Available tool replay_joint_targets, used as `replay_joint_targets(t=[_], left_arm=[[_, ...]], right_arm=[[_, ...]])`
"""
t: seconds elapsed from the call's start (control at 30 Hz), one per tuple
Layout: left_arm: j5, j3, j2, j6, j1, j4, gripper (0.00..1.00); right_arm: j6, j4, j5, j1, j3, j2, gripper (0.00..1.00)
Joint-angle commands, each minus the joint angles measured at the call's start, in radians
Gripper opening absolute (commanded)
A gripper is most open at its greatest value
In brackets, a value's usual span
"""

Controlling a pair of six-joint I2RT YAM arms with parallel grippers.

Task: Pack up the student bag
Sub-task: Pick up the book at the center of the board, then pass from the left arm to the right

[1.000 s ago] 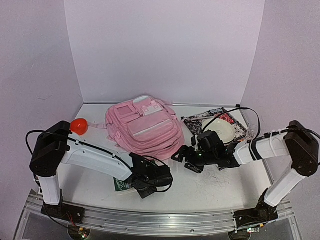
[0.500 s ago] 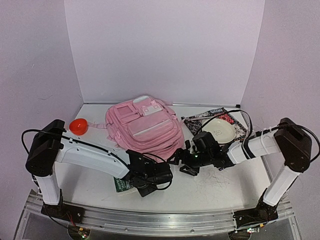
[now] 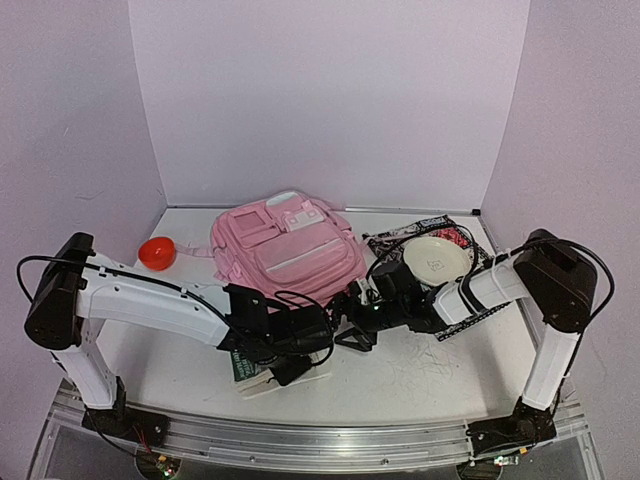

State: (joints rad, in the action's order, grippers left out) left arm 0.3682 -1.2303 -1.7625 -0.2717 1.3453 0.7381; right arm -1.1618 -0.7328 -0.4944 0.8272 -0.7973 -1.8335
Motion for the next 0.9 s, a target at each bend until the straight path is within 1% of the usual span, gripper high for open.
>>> replay_joint_targets(t=[0.0,0.23,0.37,0.53,0.7,0.87], left_arm=[[0.006,0.017,0.078,-0.018,-0.001,-0.06,0.0],[-0.002,0.063,0.181,0.008,0.0,-0.127,0.0],[-0.009,0.088,0.215,0.026,0.0,-0.165,0.0],[-0.014,0.1,0.206,0.043,0.0,-0.188,0.0],[-0.005,0.115,0.189,0.061,0.0,-0.207,0.0],[-0.013,0.116,0.161,0.065,-0.001,-0.211,0.0]], right_arm=[[-0.037,-0.04,-0.082,0.0,-0.049,-0.047,0.91],[-0.046,-0.055,-0.134,0.0,-0.083,-0.109,0.93],[-0.048,-0.071,-0.169,0.002,-0.113,-0.133,0.93],[-0.046,-0.09,-0.231,0.006,-0.156,-0.163,0.92],[-0.042,-0.102,-0.301,0.02,-0.168,-0.18,0.88],[-0.021,-0.106,-0.368,0.036,-0.16,-0.166,0.82]])
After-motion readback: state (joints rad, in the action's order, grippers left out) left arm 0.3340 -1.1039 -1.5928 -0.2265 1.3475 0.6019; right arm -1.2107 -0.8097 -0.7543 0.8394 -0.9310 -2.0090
